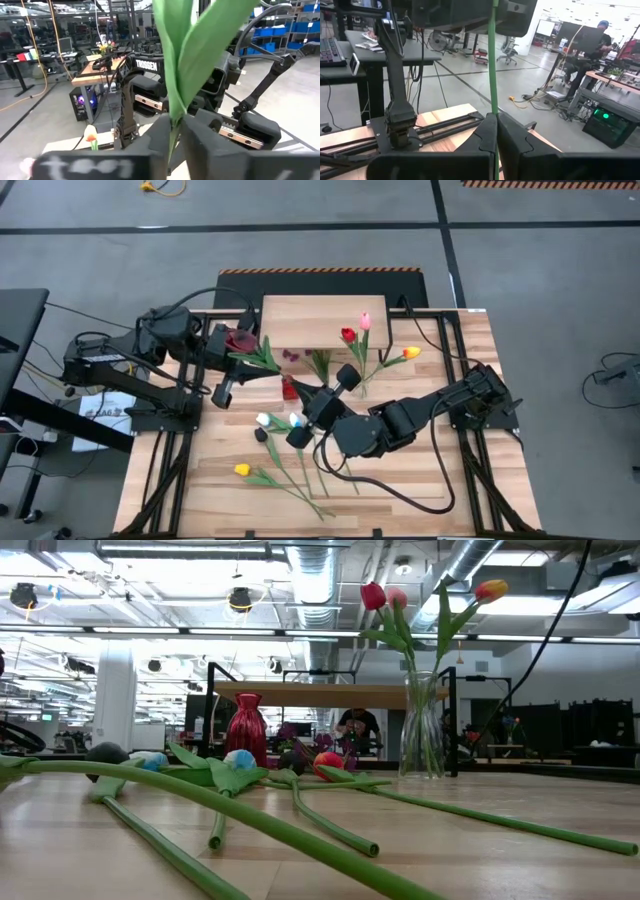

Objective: Pick and place flowers into a vace then onto a shelf
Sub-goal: Put the dark red tulip into the transparent vase

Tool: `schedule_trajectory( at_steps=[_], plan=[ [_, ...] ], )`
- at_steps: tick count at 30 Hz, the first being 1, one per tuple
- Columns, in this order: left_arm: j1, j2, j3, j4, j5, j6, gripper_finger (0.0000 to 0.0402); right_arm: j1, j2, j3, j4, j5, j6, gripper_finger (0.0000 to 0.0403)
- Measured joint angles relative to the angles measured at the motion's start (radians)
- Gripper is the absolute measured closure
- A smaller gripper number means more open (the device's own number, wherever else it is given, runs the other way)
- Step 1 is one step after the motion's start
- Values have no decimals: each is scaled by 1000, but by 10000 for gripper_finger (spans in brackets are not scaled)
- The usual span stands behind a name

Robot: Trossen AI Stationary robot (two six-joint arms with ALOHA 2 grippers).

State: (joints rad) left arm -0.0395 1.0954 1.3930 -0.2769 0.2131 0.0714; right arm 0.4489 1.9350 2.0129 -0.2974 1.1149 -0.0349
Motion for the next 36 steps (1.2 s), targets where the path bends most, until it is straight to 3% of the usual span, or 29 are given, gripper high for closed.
schedule_trajectory(
  at_steps=[7, 18, 32, 36],
  plan=[
    [1, 0, 0, -13, 0, 37, 398, -13, 0, 7, -9, -29, -19, 380],
    [2, 1, 0, -95, -19, 91, 401, -21, 0, 216, -151, -252, -26, 297],
    [3, 4, 0, -110, -17, 102, 401, -134, 0, 253, -181, -433, -19, 290],
    [2, 4, 0, -110, -15, 102, 401, -151, 0, 253, -142, -536, -26, 290]
  ],
)
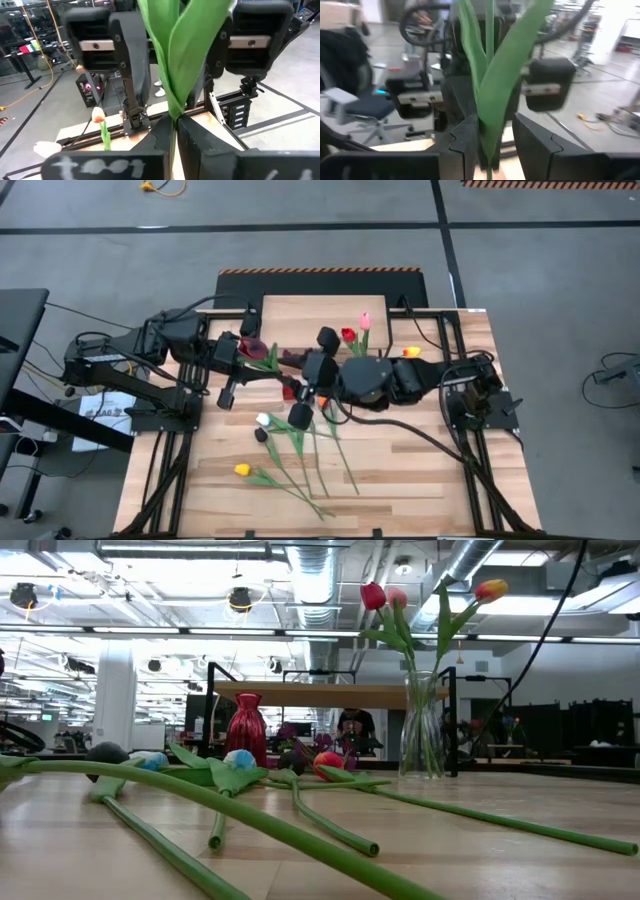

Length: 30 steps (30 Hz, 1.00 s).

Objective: Pick and place flowers into a vace then onto a shelf
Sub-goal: Put the dark red tulip into the transparent vase

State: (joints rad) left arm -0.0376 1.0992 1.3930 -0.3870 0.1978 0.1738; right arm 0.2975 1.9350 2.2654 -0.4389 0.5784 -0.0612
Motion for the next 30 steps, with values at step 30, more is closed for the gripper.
schedule_trajectory(
  at_steps=[30],
  plan=[
    [0, -1, 0, -48, -79, 0, 263, 3, -13, -1, -18, -10, -56, 401]
  ],
)
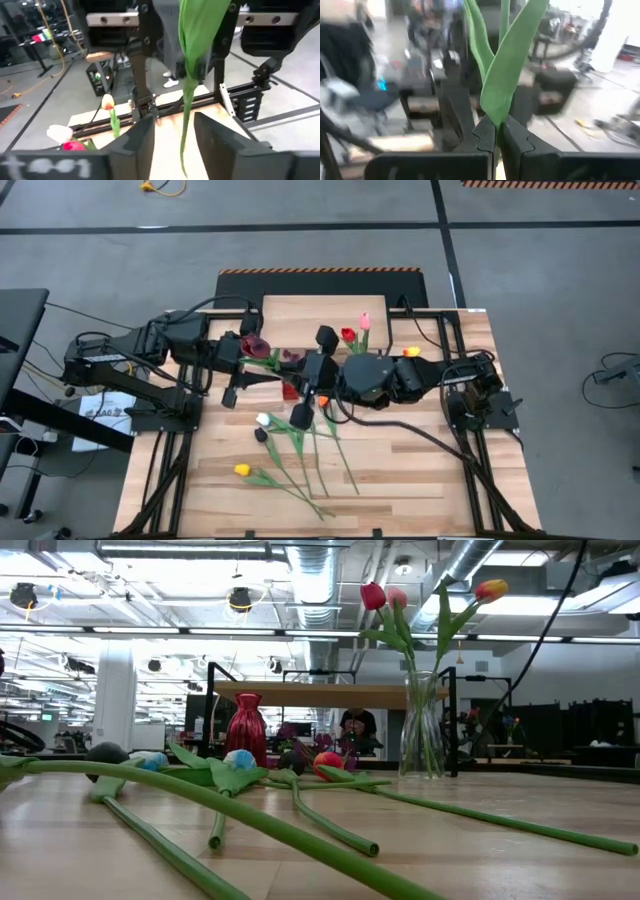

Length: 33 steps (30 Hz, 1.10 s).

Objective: Pick and place flowers into a vace then onto a shelf
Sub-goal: Put the dark red tulip into the transparent vase

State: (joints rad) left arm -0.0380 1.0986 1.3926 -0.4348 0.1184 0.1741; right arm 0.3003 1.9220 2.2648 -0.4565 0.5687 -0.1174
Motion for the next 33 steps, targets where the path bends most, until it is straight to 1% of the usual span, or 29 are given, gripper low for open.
schedule_trajectory(
  at_steps=[3, 8, 9, 12, 15, 18, 21, 23, 26, 29, 33],
  plan=[
    [0, -7, 0, -9, -31, 0, 242, 16, -49, -1, -93, 38, -1, 401],
    [0, -23, 0, -24, -66, -1, 232, 28, -189, 0, -241, 29, -5, 402],
    [0, -24, 0, -21, -76, -2, 231, 20, -218, 0, -269, 13, -6, 402],
    [0, -27, 0, -7, -96, -5, 231, -20, -301, 1, -351, -80, -26, 402],
    [0, -29, 0, 29, -102, -40, 231, -77, -354, 2, -438, -192, -70, 402],
    [0, -30, 0, 61, -105, -81, 231, -152, -386, -2, -513, -325, -101, 402],
    [0, -29, 0, 87, -108, -117, 231, -227, -424, -38, -503, -484, -120, 403],
    [0, -29, 0, 104, -114, -134, 231, -263, -459, -89, -489, -541, -144, 403],
    [0, -29, 0, 113, -155, -152, 231, -307, -526, -205, -442, -580, -160, 403],
    [0, -29, 0, 113, -195, -165, 231, -343, -629, -377, -309, -629, -171, 403],
    [0, -29, 0, 120, -232, -185, 231, -375, -825, -660, -64, -631, -147, 403]
  ],
)
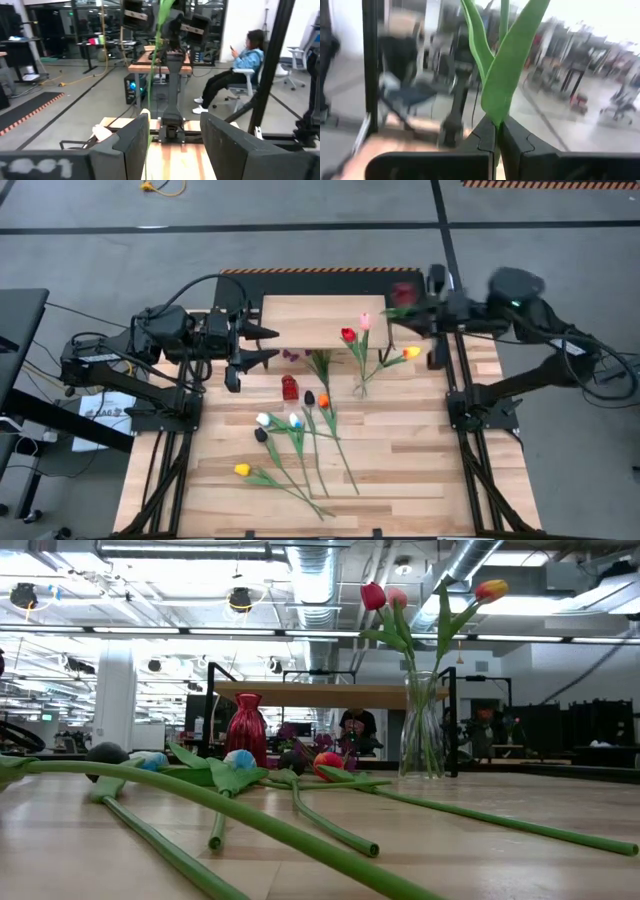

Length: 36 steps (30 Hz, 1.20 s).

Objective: Pick and place flowers into a vace then onto a shelf
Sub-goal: Put the dark red tulip into the transparent vase

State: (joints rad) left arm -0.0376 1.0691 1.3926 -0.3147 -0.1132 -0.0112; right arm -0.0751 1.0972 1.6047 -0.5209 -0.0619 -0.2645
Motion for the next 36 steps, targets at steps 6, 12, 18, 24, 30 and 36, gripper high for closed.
schedule_trajectory(
  at_steps=[6, 12, 18, 24, 30, 36],
  plan=[
    [0, 0, 0, 1, -7, -21, 231, -10, -234, -381, 300, 54, 59, 403],
    [-2, 0, 0, 21, -6, -39, 231, -10, -319, -711, 737, 148, 90, 402],
    [-9, 0, 0, 37, -6, -39, 231, 26, -303, -845, 889, 311, 100, 402],
    [-9, 0, 0, 37, -6, -37, 231, 58, -263, -846, 878, 370, 109, 402],
    [-9, 0, 0, 36, -5, -35, 231, 96, -217, -846, 866, 446, 126, 402],
    [-9, 0, 0, 34, -4, -22, 231, 140, -156, -846, 866, 593, 127, 402]
  ],
)
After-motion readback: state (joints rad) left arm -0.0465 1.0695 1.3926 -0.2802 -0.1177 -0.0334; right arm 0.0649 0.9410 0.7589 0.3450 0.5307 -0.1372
